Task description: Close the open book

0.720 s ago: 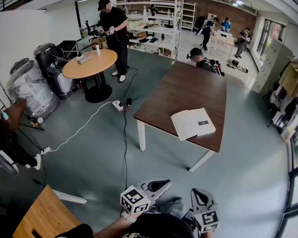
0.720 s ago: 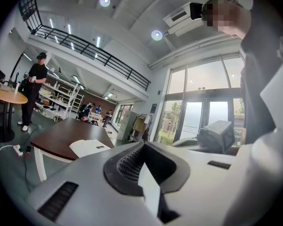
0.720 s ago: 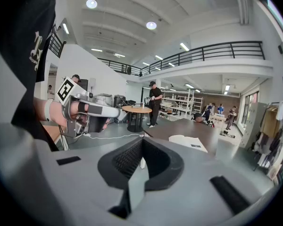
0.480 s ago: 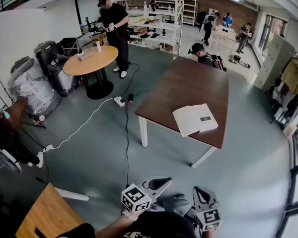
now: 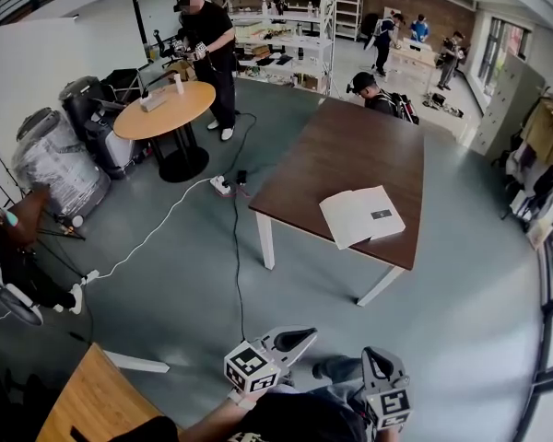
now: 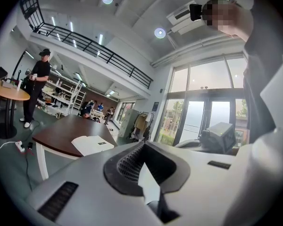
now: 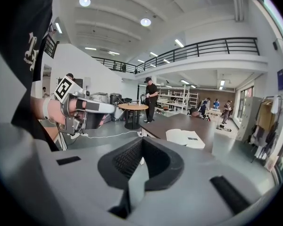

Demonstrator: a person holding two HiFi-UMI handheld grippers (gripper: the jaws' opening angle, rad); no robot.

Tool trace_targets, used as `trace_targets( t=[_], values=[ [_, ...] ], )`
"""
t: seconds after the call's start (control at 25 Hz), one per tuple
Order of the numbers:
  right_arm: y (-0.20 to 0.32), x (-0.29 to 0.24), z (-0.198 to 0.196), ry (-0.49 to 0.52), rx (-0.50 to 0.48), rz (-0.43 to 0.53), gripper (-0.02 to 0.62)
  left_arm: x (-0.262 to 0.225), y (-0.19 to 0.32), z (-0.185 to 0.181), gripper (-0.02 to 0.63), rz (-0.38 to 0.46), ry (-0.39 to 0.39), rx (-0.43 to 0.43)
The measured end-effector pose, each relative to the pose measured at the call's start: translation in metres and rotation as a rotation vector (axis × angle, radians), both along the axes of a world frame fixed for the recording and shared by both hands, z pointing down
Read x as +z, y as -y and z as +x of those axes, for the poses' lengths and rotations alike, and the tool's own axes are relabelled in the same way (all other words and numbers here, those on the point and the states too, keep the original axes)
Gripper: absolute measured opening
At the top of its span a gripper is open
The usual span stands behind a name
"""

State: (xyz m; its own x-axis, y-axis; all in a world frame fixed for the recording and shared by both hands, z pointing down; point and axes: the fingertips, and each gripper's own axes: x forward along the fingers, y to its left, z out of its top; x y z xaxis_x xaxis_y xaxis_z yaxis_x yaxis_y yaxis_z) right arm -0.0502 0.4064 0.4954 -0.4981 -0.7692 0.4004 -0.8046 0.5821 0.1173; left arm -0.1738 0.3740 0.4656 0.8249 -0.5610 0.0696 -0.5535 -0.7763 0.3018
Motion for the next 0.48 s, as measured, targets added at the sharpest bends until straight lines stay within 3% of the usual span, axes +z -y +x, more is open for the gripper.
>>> trace_targets(
  t=[0.48],
  values=[
    [0.002, 0.004, 0.026, 0.012, 0.065, -0.016, -0.014, -0.002, 0.01, 0.027, 0.006, -0.001, 0.01, 0.051]
  ],
)
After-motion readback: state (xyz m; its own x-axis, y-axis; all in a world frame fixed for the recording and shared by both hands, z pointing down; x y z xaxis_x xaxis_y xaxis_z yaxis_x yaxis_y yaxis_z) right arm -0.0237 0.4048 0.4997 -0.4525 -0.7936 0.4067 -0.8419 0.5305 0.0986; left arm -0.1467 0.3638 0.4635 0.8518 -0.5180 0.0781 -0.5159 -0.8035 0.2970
